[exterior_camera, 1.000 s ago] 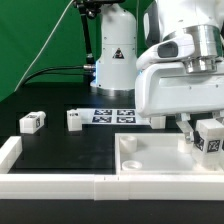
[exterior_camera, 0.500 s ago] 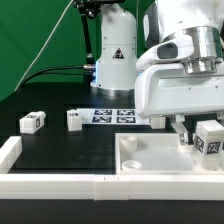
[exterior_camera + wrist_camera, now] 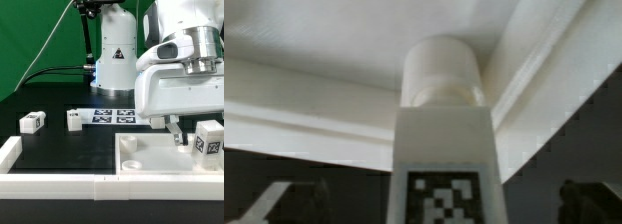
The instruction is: Assemble one leg
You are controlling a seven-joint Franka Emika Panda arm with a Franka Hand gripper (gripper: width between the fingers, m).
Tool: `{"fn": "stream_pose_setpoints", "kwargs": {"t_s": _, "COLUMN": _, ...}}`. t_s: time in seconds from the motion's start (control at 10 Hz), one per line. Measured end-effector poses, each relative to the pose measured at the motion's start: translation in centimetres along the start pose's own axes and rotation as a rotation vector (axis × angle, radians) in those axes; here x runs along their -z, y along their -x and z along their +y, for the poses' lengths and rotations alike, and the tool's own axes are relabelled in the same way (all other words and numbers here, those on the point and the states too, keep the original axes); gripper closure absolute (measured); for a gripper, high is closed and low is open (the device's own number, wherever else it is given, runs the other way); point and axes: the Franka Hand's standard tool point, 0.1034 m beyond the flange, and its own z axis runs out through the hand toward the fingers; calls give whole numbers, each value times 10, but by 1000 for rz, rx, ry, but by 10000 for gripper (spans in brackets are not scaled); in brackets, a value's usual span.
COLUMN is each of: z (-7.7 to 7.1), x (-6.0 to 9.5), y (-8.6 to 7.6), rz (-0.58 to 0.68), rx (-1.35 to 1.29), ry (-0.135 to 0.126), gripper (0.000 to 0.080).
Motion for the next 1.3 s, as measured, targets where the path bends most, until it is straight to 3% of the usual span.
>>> {"fn": "stream_pose_setpoints", "kwargs": {"t_s": 0.3, "z": 14, "x": 26, "y": -15, "rz": -42, "rx": 4, "ry": -3, "gripper": 150}}
{"fn": "stream_pose_setpoints", "kwargs": {"t_s": 0.7, "z": 14, "x": 27, "y": -14, "rz": -88, "rx": -2, "ry": -16, "gripper": 150}}
{"fn": "stream_pose_setpoints", "kwargs": {"t_s": 0.8, "z": 7, "x": 26, "y": -6, "rz": -199, "rx": -20, "ry": -48, "gripper": 150}}
{"fn": "stream_pose_setpoints", "kwargs": {"t_s": 1.0, "z": -2, "x": 27, "y": -12, "rz": -406, "rx": -40, "ry": -94, "gripper": 150}}
{"fn": "stream_pose_setpoints", "kwargs": {"t_s": 1.3, "z": -2, "x": 19, "y": -22, "rz": -448, "rx": -45, "ry": -108, "gripper": 150}}
